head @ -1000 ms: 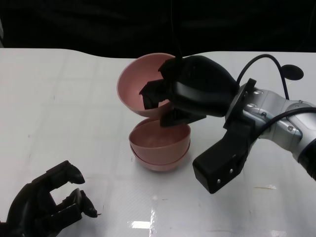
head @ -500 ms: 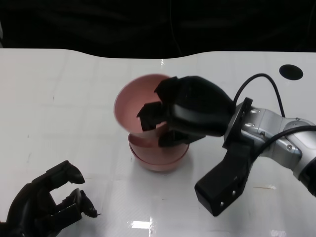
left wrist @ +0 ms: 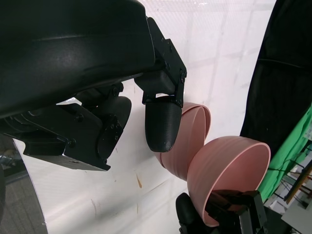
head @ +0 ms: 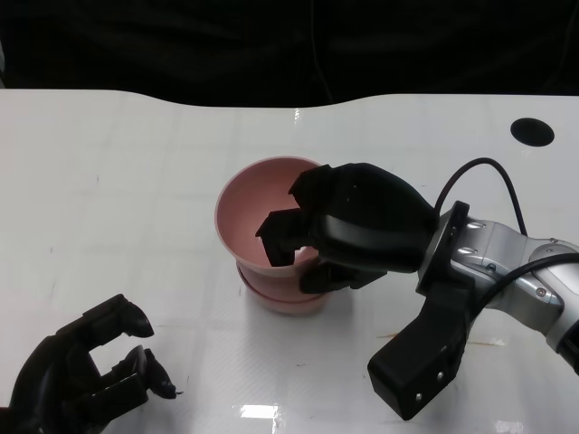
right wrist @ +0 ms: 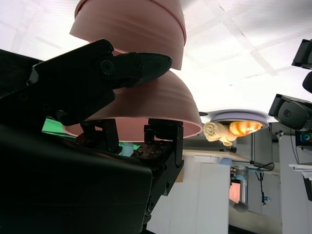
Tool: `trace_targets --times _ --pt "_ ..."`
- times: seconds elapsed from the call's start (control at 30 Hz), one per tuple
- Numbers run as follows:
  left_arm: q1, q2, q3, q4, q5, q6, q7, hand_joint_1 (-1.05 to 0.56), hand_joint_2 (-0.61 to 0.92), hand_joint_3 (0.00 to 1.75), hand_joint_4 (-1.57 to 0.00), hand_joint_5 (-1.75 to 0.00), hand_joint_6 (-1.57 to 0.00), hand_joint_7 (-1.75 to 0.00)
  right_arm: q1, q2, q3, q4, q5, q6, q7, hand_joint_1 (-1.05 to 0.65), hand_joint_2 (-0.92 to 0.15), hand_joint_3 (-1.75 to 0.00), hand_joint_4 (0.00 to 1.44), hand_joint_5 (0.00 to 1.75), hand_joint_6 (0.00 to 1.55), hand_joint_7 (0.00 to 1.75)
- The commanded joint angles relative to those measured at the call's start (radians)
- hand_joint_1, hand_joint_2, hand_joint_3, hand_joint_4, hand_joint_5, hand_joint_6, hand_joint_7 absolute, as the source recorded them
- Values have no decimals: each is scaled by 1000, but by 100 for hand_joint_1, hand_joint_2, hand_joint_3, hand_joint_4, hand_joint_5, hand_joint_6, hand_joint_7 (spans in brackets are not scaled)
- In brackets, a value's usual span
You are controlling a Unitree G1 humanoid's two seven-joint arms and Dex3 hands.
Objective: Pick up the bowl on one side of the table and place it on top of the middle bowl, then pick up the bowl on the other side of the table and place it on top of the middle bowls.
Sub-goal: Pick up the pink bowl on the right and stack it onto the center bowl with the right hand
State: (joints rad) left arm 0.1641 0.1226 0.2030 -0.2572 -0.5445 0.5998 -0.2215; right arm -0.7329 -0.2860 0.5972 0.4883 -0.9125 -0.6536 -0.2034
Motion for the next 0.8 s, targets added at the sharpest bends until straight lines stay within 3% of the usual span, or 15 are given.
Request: trace_targets --times 0.03,0.2,0.5,0.8 --pt "1 13 10 -8 3 4 7 17 83 131 -77 -175 -66 -175 5 -21 -10 12 4 3 -9 -24 -67 -53 91 175 64 156" --pt "-1 3 9 -14 0 11 19 18 86 129 -77 -175 -66 -175 -7 -19 -12 49 11 -1 -11 -23 -66 -53 91 175 63 160" --pt "7 4 1 -21 5 2 12 18 87 128 -77 -175 -65 -175 -27 2 2 139 -7 -3 -57 -23 -71 -48 90 175 70 143" --pt "13 6 -1 -28 7 -7 5 19 86 129 -77 -175 -65 -175 -31 13 17 171 -18 0 -80 -24 -72 -43 89 175 67 148"
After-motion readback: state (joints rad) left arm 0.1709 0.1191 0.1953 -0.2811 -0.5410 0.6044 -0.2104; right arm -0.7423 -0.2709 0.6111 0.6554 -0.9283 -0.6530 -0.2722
